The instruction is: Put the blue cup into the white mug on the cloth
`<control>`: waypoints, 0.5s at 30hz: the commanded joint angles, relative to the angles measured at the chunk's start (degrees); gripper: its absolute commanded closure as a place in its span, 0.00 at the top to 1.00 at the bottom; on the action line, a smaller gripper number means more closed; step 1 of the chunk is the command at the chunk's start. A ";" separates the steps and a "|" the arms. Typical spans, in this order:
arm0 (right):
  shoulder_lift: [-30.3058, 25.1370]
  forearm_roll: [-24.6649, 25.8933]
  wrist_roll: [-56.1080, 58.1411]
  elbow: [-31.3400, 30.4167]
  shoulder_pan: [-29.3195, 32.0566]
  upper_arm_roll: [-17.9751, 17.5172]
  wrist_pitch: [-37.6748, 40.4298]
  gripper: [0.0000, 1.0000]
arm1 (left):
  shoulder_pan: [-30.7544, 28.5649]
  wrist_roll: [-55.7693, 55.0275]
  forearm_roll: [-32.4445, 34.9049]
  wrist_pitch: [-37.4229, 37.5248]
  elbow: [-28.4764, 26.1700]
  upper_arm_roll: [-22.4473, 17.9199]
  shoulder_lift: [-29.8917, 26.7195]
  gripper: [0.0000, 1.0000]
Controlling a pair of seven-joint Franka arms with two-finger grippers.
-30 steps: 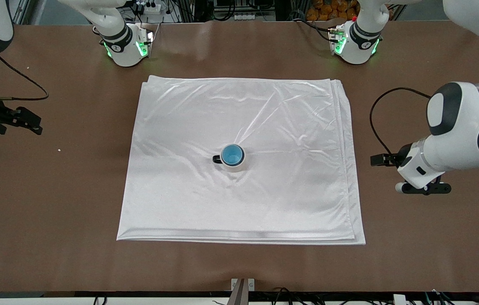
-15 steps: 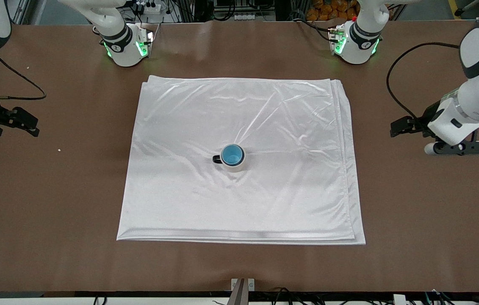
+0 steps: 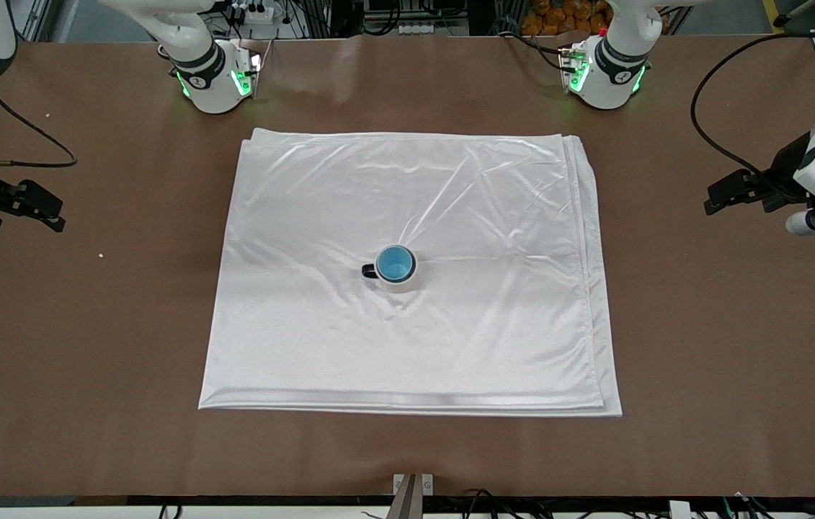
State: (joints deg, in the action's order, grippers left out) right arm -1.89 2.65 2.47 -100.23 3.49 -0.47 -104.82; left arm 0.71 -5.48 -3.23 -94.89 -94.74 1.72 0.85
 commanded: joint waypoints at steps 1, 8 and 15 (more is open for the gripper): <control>0.75 -0.80 -0.62 1.96 0.46 -0.32 1.11 1.00 | -0.09 1.70 1.21 1.37 5.70 0.48 0.38 1.00; 1.10 -0.80 -0.62 2.14 0.81 -0.32 1.19 1.00 | 0.70 1.61 1.21 2.08 6.58 0.57 0.91 1.00; 1.19 -0.89 -0.71 2.14 0.99 -0.23 1.19 1.00 | 0.78 1.79 1.38 2.08 6.85 0.31 1.61 1.00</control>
State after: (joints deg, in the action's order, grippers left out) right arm -1.54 2.65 2.47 -99.65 3.64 -0.33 -104.68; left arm 1.26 -4.71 -3.22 -93.82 -89.37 2.11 1.54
